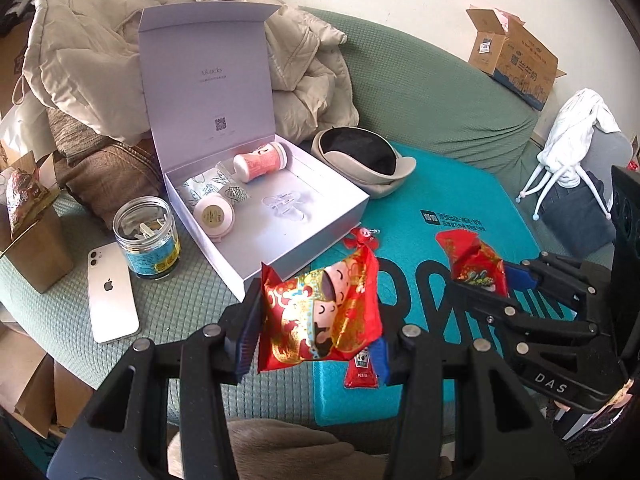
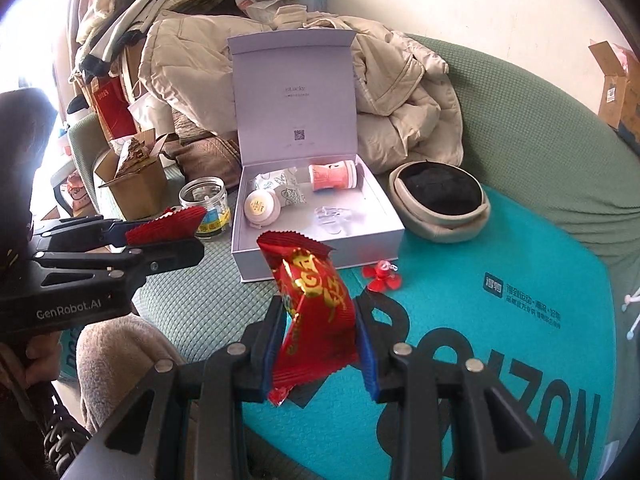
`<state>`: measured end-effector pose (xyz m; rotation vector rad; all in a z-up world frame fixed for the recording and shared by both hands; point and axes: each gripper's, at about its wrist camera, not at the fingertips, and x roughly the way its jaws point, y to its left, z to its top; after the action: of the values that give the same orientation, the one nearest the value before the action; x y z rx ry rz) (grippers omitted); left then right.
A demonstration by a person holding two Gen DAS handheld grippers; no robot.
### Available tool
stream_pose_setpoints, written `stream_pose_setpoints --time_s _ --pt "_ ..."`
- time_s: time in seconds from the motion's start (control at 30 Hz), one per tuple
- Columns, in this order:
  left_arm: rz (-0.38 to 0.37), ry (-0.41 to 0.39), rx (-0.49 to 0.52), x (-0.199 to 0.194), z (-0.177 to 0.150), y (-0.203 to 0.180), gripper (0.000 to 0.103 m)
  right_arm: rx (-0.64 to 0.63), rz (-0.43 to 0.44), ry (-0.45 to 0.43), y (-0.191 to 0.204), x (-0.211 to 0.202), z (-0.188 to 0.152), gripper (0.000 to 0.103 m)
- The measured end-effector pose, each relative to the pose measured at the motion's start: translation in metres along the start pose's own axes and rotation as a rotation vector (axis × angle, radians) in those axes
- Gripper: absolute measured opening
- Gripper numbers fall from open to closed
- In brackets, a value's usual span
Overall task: Organize objects
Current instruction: 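Lift the red packet and red candy and carry both over the lavender box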
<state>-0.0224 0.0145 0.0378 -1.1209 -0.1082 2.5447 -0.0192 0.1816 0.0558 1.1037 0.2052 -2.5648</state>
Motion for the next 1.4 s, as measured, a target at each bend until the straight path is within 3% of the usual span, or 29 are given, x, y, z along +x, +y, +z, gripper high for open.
stream_pose_setpoints --time_s 0.53,0.93,1.1,1.4 --pt "0.099 0.057 -0.056 0.051 0.031 0.017 0.044 -0.089 0.130 0.054 -0.024 0.082 0.044 0.034" --pt "0.159 0.092 -0.062 0.098 0.068 0.030 0.044 -0.160 0.181 0.031 -0.041 0.126 0.079 0.034" --pt "0.184 0.083 -0.078 0.115 0.082 0.034 0.044 -0.178 0.180 0.025 -0.049 0.142 0.095 0.034" --pt "0.265 -0.017 -0.080 0.135 0.110 0.038 0.044 -0.173 0.167 -0.003 -0.063 0.169 0.122 0.034"
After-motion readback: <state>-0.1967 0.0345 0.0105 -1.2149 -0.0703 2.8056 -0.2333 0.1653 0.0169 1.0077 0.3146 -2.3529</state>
